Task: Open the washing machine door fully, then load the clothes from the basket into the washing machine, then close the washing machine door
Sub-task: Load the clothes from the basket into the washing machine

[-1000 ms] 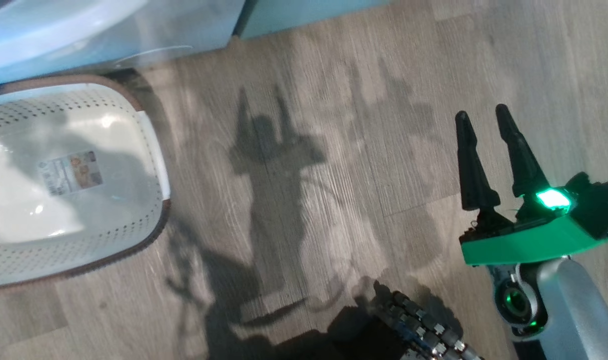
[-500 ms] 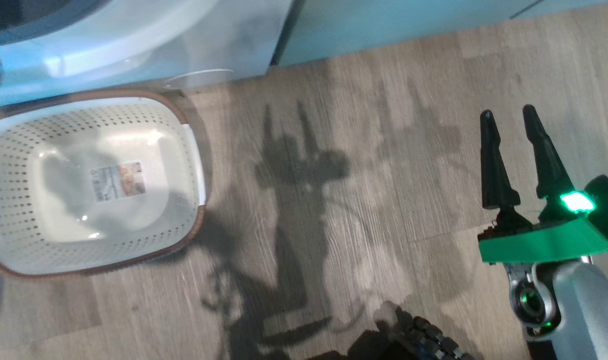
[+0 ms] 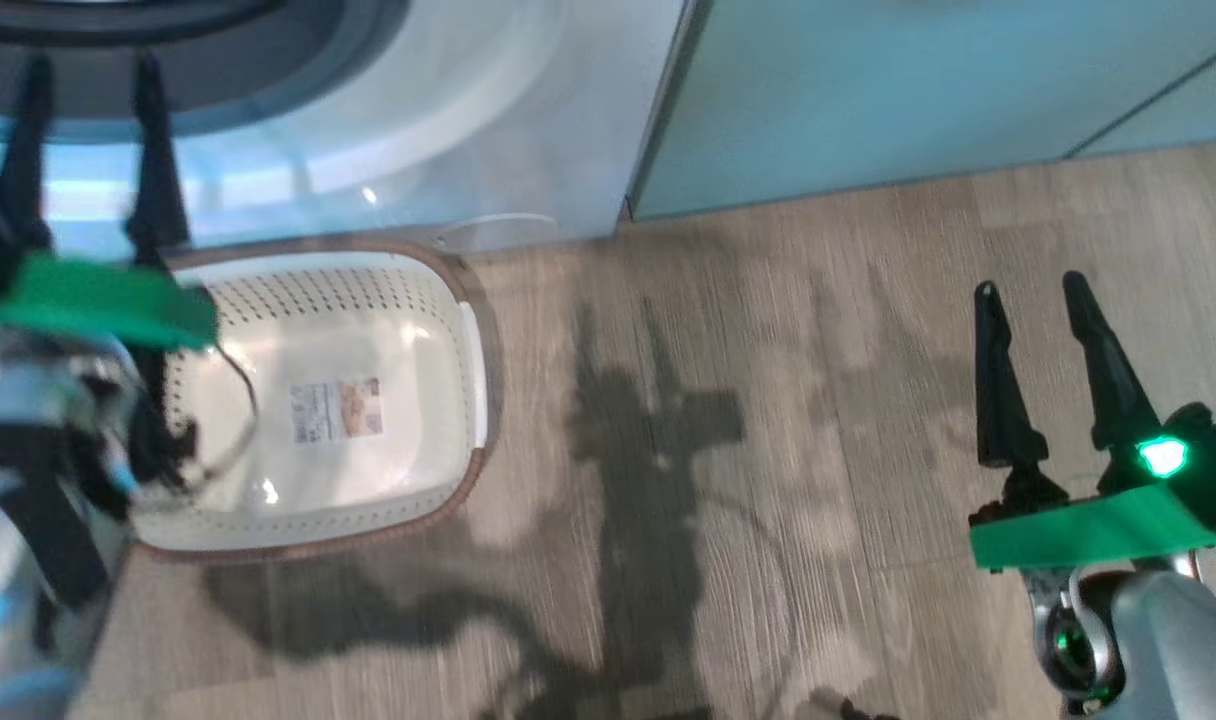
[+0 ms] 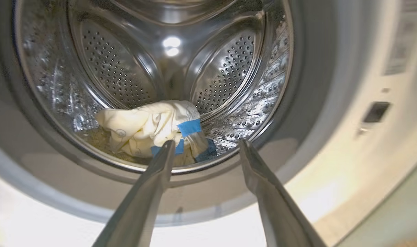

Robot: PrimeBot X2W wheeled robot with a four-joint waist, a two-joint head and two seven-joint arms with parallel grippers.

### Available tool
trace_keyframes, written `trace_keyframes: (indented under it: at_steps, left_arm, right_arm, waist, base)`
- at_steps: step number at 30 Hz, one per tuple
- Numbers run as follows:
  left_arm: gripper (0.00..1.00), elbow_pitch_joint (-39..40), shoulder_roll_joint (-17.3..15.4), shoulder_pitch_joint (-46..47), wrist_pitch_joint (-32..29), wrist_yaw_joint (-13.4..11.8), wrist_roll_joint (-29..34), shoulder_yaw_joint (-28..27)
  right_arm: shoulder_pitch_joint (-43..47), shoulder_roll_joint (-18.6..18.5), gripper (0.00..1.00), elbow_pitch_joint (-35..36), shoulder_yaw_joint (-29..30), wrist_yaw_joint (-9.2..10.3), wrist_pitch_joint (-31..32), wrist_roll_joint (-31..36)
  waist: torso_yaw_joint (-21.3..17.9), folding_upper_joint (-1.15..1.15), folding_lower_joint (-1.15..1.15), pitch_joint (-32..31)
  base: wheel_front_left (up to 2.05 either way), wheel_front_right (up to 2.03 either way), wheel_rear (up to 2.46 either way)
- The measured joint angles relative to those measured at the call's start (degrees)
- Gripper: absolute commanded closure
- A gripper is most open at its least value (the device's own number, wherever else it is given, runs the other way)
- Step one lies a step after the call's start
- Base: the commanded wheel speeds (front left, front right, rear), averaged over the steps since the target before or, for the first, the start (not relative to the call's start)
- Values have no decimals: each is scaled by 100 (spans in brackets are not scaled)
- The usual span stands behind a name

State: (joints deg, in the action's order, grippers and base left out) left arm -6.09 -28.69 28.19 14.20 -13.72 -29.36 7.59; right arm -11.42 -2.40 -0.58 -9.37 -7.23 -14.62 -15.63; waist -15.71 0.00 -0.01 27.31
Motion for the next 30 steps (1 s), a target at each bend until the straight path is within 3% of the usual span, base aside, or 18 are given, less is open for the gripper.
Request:
trace_keyframes:
  at_steps: [7,12,24,30]
  left_arm:
    - [0,1252,270,-1594,16,-621,240,34]
    - [0,1758,430,-2574,19,-869,272,52]
    - [0,1956,823,-3448,27,-906,470,503]
    - [0,1901,1121,-3669,27,-805,539,522]
  right_arm:
    - [263,0,0,-93,-15,0,0,168]
    - [558,0,0,-174,-19,0,0,263]
    - [1174,0,0,-267,-24,0,0,363]
    - [1436,0,0,-252,-15,0,0,411]
  waist:
    - [170,0,0,-531]
    - [288,0,0,-904]
    - [644,0,0,-1719]
    - [732,0,0,-1999]
  base:
    - [0,0,0]
    - [0,0,0]
    - [0,0,0]
    - [0,0,0]
